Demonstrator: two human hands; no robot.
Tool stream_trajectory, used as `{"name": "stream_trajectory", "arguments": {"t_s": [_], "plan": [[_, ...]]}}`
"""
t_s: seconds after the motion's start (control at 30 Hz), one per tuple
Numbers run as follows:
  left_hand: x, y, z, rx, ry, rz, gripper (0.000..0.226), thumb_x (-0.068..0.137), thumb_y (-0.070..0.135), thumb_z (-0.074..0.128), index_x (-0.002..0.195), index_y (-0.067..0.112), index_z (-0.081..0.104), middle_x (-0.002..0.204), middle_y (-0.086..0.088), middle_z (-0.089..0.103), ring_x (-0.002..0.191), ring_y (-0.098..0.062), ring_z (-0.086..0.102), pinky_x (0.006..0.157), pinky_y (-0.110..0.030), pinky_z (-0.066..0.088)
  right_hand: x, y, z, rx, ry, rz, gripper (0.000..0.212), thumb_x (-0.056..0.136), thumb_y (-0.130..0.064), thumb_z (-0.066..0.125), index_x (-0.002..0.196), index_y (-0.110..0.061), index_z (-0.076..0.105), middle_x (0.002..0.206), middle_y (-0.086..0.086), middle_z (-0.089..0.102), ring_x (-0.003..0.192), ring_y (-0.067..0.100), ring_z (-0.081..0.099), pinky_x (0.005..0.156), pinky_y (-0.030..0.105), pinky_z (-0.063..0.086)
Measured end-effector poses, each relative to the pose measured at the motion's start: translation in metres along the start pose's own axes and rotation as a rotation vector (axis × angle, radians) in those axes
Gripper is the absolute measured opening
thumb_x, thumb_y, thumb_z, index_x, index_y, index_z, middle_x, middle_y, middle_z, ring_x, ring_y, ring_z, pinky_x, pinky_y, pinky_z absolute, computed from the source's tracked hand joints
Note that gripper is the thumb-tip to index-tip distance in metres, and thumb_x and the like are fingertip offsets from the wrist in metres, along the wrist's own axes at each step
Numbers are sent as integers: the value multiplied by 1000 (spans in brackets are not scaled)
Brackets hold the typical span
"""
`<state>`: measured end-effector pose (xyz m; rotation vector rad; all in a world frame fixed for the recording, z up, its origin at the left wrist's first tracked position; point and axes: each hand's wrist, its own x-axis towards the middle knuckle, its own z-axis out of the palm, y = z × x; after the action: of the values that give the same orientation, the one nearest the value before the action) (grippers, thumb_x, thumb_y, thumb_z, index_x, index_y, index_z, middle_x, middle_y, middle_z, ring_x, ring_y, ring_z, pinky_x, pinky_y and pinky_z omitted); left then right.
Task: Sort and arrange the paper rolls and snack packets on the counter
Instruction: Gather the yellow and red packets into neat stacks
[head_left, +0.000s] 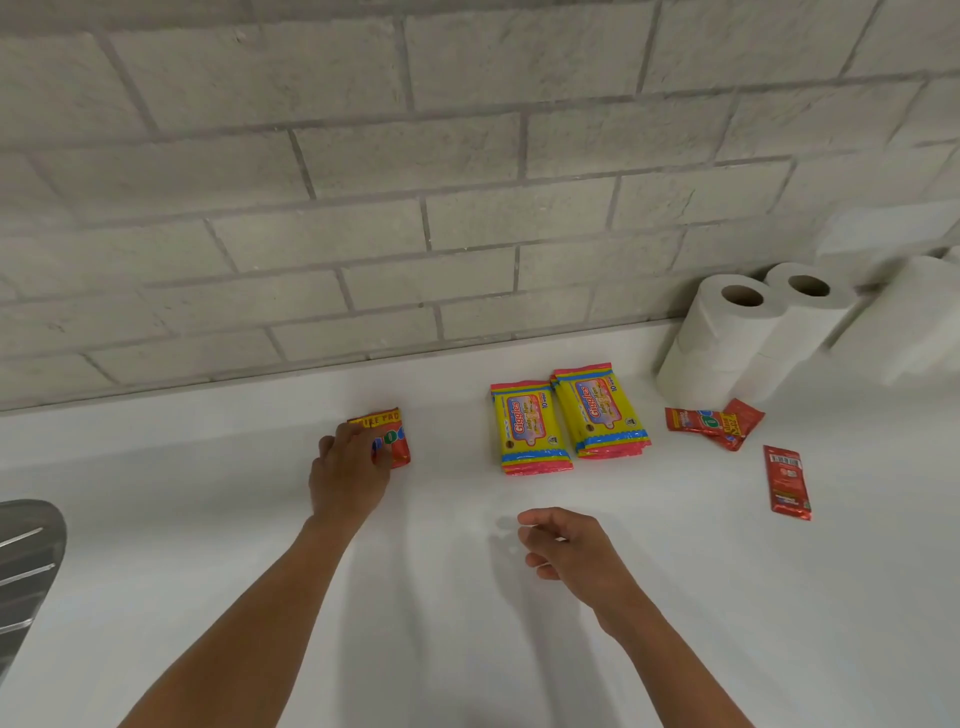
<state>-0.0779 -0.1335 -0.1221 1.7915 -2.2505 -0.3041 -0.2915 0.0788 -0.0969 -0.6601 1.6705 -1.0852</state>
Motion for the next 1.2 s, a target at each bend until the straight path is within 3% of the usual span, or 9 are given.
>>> {"name": "stream_trajectory", "arguments": {"t_s": [0.1, 0.57, 0.77, 0.9, 1.03, 1.2], "plan": [[-9, -1, 3, 34, -6, 37, 37, 98, 35, 52, 132, 26, 61, 136, -2, 56, 115, -31, 50, 87, -41, 45, -1, 1, -2, -4, 7, 0, 11, 91, -19, 68, 100, -22, 74, 86, 1, 72, 76, 19, 71, 68, 23, 57], [-14, 7, -7, 41, -86, 13, 42, 98, 37, 49, 139, 25, 54, 143, -3, 51, 124, -33, 46, 94, -44, 44, -6, -1, -42, 22, 67, -15, 11, 91, -17, 68, 98, -21, 75, 88, 3, 73, 73, 17, 70, 66, 24, 57], [-27, 34, -11, -37, -43, 11, 36, 94, 30, 54, 129, 28, 61, 135, -3, 57, 121, -34, 47, 93, -44, 45, 0, -4, -85, 22, 132, -36, 11, 92, -17, 68, 100, -18, 74, 93, 6, 74, 75, 19, 70, 69, 27, 57], [-39, 57, -12, -102, 16, 43, 29, 93, 28, 58, 121, 28, 66, 128, 2, 62, 124, -27, 49, 101, -41, 43, 8, -2, -123, -12, 203, -44, 11, 92, -16, 67, 99, -19, 74, 91, 4, 74, 73, 17, 70, 66, 24, 56], [-52, 81, -12, -119, 43, 56, 28, 94, 30, 59, 121, 28, 66, 128, 2, 60, 123, -26, 51, 98, -41, 45, 21, 2, -166, -113, 274, -61, 13, 93, -13, 64, 99, -19, 73, 90, 2, 74, 72, 16, 70, 63, 22, 56], [-66, 111, -10, -135, 43, 45, 28, 95, 30, 59, 122, 27, 66, 128, 2, 61, 124, -26, 50, 97, -42, 46, 51, -4, -215, -287, 420, -83, 14, 94, -17, 60, 103, -14, 71, 96, 7, 72, 84, 27, 69, 80, 42, 58]]}}
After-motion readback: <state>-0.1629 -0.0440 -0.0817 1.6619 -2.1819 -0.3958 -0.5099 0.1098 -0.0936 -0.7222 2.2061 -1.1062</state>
